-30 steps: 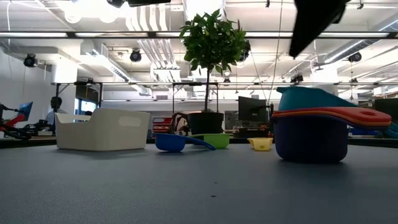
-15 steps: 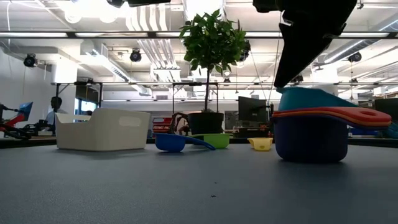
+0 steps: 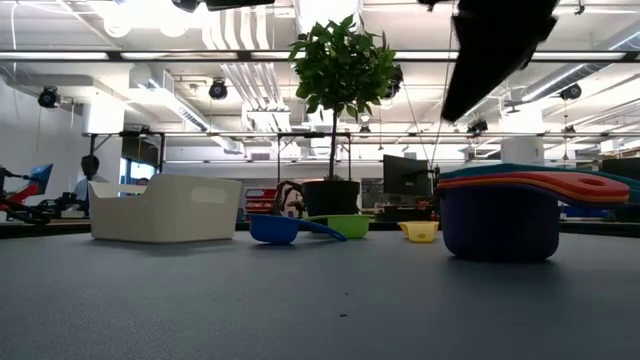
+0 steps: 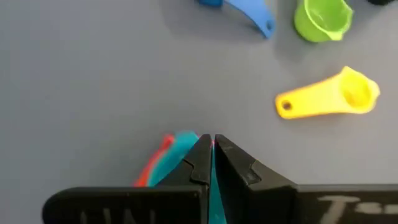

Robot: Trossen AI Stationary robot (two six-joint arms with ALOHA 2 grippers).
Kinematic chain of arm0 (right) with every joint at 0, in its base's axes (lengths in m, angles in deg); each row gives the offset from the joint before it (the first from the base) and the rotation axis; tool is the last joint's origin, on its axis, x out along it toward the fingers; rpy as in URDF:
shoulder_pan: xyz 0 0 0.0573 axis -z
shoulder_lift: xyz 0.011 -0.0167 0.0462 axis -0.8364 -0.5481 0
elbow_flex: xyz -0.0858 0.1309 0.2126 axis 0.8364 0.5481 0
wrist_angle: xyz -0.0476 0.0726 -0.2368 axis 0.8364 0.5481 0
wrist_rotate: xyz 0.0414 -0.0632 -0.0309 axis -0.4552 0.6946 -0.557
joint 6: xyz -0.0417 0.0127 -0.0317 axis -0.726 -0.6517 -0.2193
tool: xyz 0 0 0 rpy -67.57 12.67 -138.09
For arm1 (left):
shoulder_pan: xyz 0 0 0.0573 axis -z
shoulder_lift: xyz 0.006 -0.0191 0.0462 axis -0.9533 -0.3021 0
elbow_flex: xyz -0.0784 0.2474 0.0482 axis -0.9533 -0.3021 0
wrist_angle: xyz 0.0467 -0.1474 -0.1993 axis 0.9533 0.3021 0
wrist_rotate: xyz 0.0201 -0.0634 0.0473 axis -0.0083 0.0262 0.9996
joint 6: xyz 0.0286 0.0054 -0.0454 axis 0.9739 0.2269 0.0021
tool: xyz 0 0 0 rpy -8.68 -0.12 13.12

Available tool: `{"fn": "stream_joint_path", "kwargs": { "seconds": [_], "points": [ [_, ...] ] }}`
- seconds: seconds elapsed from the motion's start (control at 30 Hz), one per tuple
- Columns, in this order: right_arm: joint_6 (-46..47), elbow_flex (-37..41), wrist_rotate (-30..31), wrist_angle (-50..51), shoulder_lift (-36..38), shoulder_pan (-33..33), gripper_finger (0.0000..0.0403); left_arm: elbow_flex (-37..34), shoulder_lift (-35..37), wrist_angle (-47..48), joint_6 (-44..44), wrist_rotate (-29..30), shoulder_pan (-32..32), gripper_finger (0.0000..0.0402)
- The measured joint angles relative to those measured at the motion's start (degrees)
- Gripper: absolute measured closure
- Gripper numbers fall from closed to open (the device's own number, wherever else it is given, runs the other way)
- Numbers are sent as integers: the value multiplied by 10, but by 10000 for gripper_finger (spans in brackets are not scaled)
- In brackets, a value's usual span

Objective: Nest measuring cups in basket
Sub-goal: Stack the light blue measuring cup on the red measuring cup

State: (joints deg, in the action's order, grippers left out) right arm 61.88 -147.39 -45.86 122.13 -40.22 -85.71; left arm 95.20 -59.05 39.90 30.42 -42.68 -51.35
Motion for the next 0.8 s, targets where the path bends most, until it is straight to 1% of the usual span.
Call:
{"fn": "stream_joint_path", "kwargs": {
  "seconds": [0.07, 0.13, 0.2, 0.3, 0.37, 0.47, 0.6, 0.7, 0.8],
  "points": [
    [0, 1, -30, 34, 25, 0, 394, 0, 0, 0, -3, 0, 0, 402],
    [-1, 13, -59, 48, 53, -1, 394, 0, 0, 0, -9, -14, 0, 402],
    [-6, 35, -79, 55, 82, -5, 394, 0, 0, 0, -13, -53, 0, 402],
    [-10, 82, -85, 51, 129, -14, 394, 0, 0, -1, -20, -118, 0, 402],
    [-3, 122, -84, 47, 161, -19, 394, 0, 0, -4, -31, -141, 0, 402],
    [17, 191, -83, 18, 205, -26, 394, 8, -8, 3, -60, -150, 1, 402],
    [25, 277, -85, -61, 250, -39, 394, 36, -46, 19, -87, -153, 5, 402],
    [26, 318, -94, -102, 266, -45, 394, 73, -90, 48, -87, -154, 11, 402],
    [32, 339, -93, -119, 271, -51, 394, 122, -127, 113, -84, -154, 14, 402]
  ]
}}
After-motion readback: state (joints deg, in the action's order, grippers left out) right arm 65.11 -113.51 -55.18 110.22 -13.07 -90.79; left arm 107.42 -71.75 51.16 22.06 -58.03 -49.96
